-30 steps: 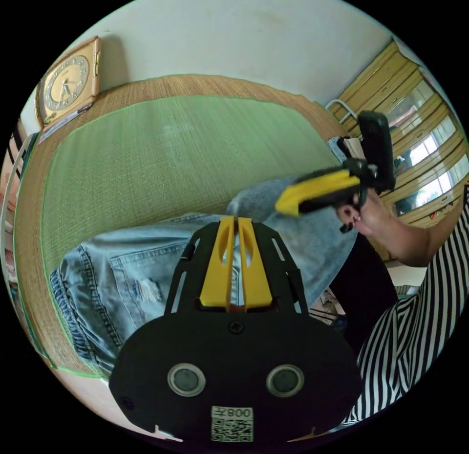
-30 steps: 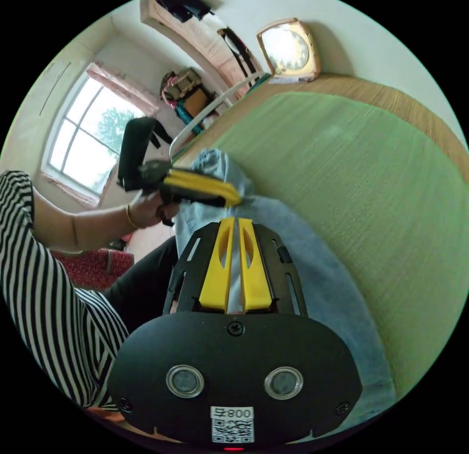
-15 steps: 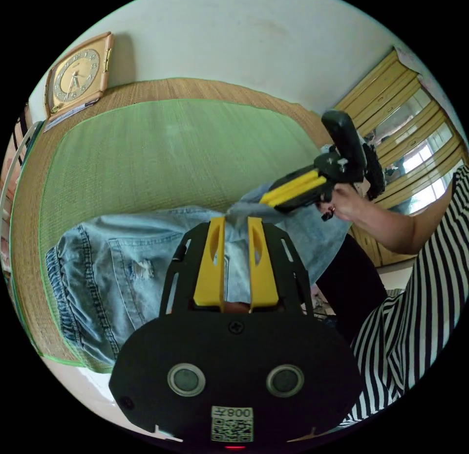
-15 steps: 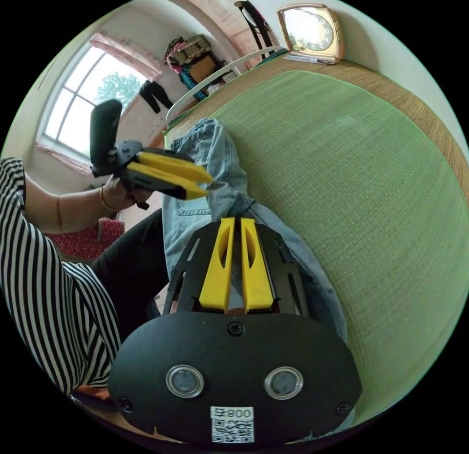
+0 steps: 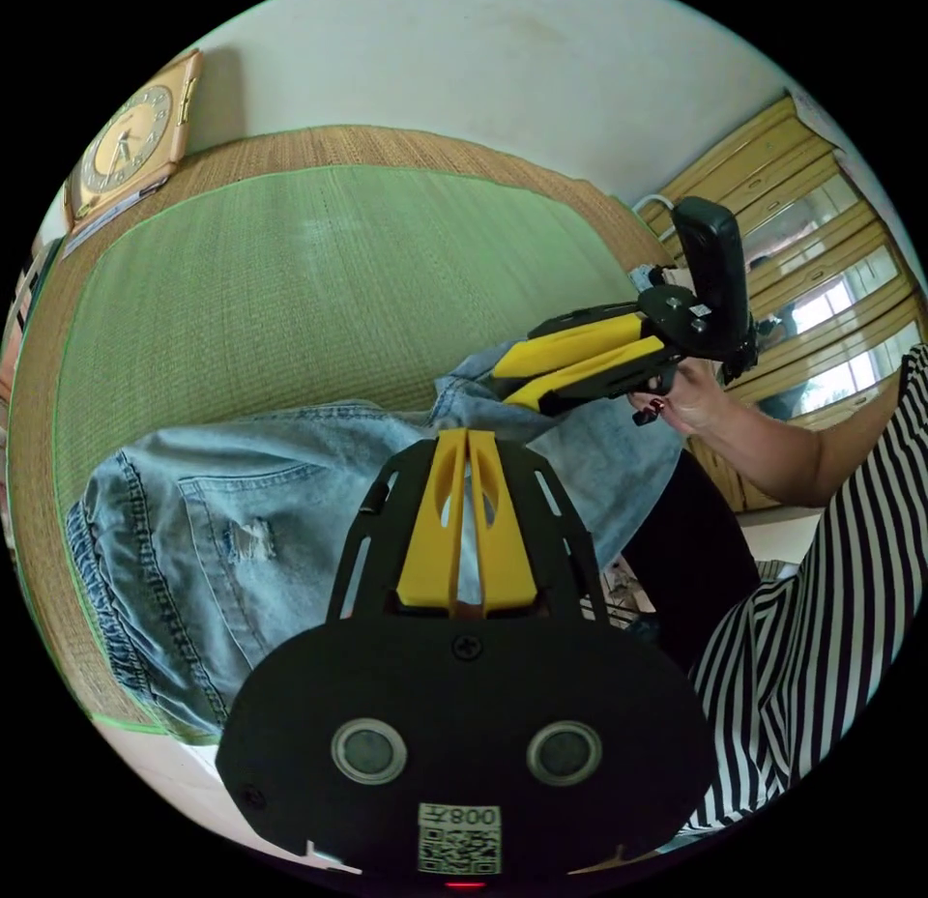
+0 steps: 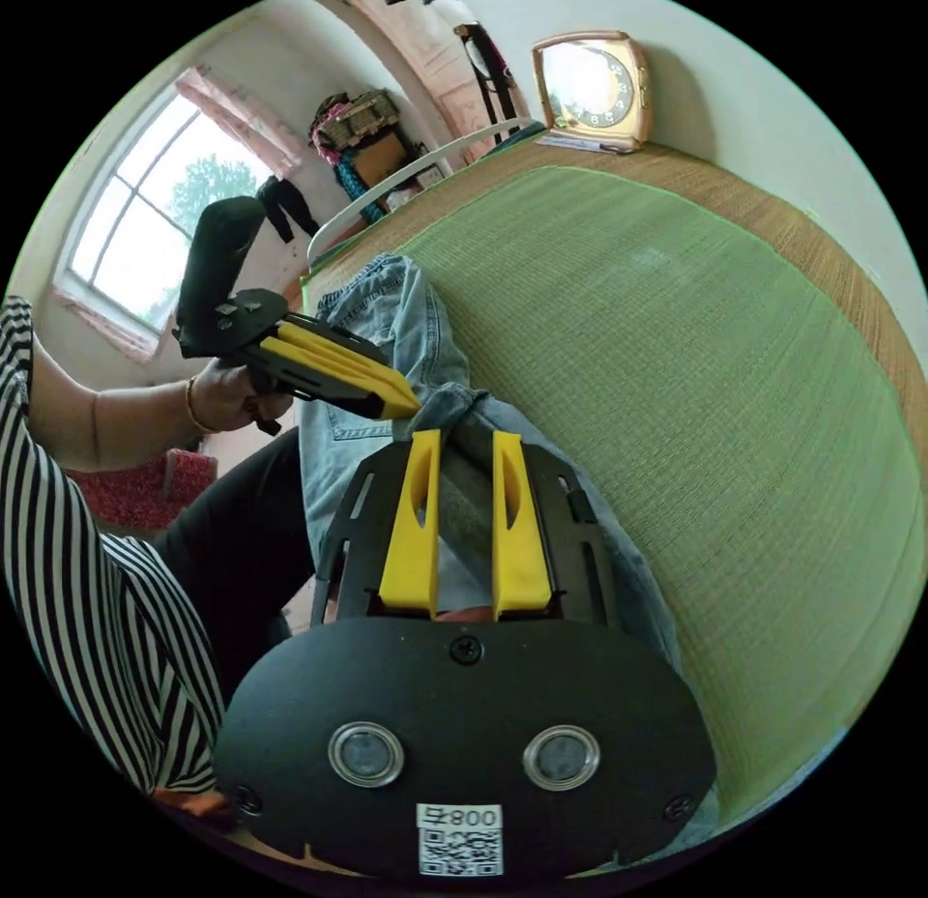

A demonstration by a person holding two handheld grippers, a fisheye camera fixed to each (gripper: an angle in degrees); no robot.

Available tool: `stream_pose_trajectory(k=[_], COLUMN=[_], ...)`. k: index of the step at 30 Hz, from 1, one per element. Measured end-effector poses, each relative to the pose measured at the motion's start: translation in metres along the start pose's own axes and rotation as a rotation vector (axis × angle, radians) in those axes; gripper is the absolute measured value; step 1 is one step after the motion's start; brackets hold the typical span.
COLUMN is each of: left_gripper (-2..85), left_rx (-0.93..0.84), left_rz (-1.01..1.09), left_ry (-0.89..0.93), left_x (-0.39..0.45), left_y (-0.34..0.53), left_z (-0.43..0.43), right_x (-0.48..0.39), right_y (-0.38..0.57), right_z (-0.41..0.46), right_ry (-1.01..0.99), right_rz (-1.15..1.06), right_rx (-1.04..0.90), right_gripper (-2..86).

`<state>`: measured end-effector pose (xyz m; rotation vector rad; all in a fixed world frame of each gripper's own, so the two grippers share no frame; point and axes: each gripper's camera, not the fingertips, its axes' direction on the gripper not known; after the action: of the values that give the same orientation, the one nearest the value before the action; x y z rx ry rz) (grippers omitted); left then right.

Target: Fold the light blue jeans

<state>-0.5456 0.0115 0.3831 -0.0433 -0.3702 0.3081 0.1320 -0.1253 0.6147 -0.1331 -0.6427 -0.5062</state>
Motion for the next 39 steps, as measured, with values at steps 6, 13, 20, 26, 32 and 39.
stream_pose_trajectory(k=[6, 13, 20, 26, 32, 39], left_gripper=[0.0, 0.0, 0.1, 0.1, 0.2, 0.1], left_rx=[0.006, 0.008, 0.039, 0.082, 0.049, -0.011], left_rz=[0.005, 0.003, -0.013, -0.044, -0.109, -0.134], left_ry=[0.024, 0.040, 0.052, 0.021, -0.026, -0.081], left_x=[-0.006, -0.009, -0.013, -0.022, -0.029, -0.033], left_y=[-0.005, -0.010, -0.018, -0.032, -0.052, -0.085], left_z=[0.001, 0.004, 0.000, -0.006, 0.003, 0.017], right_x=[0.002, 0.046, 0.044, 0.046, 0.049, 0.099], right_y=[-0.023, -0.053, -0.054, -0.061, -0.064, -0.054], right_z=[0.003, 0.026, 0.005, -0.027, -0.016, -0.010], right_ry=[0.102, -0.200, -0.214, -0.016, 0.129, -0.083], right_rz=[-0.102, -0.107, -0.108, -0.088, -0.029, 0.164], right_rx=[-0.026, -0.190, -0.119, -0.036, -0.051, -0.039], right_gripper=[10.1, 7.2, 1.5, 0.5, 0.4, 0.3])
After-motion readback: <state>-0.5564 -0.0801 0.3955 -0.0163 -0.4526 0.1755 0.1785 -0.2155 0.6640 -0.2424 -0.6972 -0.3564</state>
